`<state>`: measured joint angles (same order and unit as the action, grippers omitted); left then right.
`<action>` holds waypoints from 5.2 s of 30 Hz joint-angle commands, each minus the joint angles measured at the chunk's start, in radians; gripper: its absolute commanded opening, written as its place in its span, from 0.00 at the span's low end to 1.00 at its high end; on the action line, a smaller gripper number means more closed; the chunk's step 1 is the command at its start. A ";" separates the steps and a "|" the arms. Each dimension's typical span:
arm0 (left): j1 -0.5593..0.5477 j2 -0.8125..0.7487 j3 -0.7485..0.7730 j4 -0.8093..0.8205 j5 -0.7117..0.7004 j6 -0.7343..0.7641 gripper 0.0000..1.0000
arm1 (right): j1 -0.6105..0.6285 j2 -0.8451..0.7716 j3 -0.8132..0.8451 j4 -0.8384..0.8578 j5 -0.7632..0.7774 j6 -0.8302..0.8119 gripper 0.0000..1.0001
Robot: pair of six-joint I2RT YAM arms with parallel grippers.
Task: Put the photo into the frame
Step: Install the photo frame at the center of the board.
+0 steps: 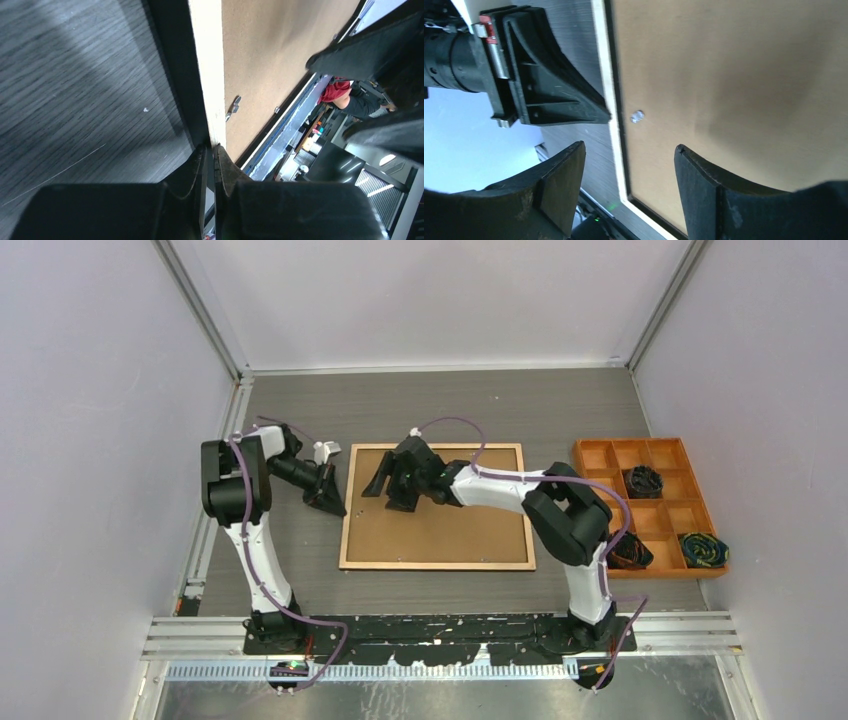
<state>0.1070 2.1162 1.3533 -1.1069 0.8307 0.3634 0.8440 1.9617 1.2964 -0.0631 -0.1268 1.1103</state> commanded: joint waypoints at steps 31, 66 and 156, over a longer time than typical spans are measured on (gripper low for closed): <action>-0.004 -0.021 -0.011 0.074 -0.023 0.012 0.02 | 0.071 0.180 0.216 -0.030 -0.013 0.066 0.60; -0.007 -0.037 -0.023 0.065 -0.039 0.034 0.01 | 0.089 0.224 0.256 0.007 0.008 0.083 0.60; -0.043 0.060 0.185 0.038 -0.010 -0.046 0.04 | -0.200 0.373 0.493 -0.058 -0.049 -0.007 0.60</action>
<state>0.0864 2.2063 1.5646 -1.0775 0.8429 0.2943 0.6357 2.3188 1.7504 -0.1390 -0.1860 1.0851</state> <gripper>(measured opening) 0.045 0.598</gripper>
